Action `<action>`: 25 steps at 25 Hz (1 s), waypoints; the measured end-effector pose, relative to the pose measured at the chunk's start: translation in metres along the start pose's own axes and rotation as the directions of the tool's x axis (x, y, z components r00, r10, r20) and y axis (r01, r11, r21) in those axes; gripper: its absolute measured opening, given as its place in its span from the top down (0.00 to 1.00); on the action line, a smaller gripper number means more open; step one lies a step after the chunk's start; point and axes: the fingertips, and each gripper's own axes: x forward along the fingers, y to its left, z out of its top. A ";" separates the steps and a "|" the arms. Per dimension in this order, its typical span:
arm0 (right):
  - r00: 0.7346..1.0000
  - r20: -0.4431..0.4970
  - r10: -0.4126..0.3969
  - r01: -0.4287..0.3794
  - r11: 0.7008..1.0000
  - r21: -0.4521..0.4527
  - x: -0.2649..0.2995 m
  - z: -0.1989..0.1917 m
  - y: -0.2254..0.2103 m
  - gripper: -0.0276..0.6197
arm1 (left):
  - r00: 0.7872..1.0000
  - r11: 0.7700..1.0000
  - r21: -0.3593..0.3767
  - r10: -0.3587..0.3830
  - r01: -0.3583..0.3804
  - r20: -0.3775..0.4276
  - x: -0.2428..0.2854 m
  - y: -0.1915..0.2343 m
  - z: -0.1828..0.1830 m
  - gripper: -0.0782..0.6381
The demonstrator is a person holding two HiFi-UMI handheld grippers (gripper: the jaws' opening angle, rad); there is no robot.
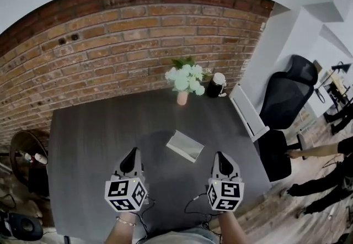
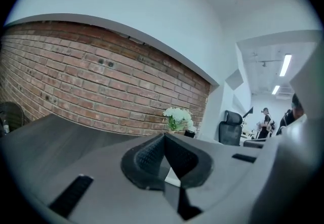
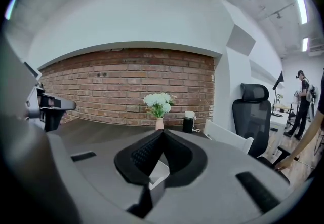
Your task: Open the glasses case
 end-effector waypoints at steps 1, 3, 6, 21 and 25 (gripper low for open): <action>1.000 0.003 0.002 -0.002 1.000 -0.001 -0.001 0.002 0.001 0.95 | 1.000 1.000 0.001 -0.001 0.001 0.002 0.000 0.000 0.001 0.90; 1.000 0.004 0.006 -0.006 1.000 -0.005 -0.003 0.005 0.003 0.95 | 1.000 1.000 0.001 -0.004 0.004 0.003 -0.001 0.000 0.002 0.90; 1.000 0.010 0.012 -0.012 1.000 0.006 -0.003 0.010 0.004 0.95 | 1.000 1.000 0.003 -0.011 0.011 0.002 0.002 -0.002 0.003 0.90; 1.000 -0.002 0.021 -0.021 1.000 0.005 -0.007 0.012 0.003 0.96 | 1.000 1.000 -0.018 -0.001 0.001 -0.003 -0.001 0.000 0.003 0.90; 1.000 -0.001 0.028 -0.028 1.000 0.003 -0.006 0.013 0.003 0.96 | 1.000 1.000 -0.024 0.005 -0.005 -0.009 -0.001 0.000 0.002 0.90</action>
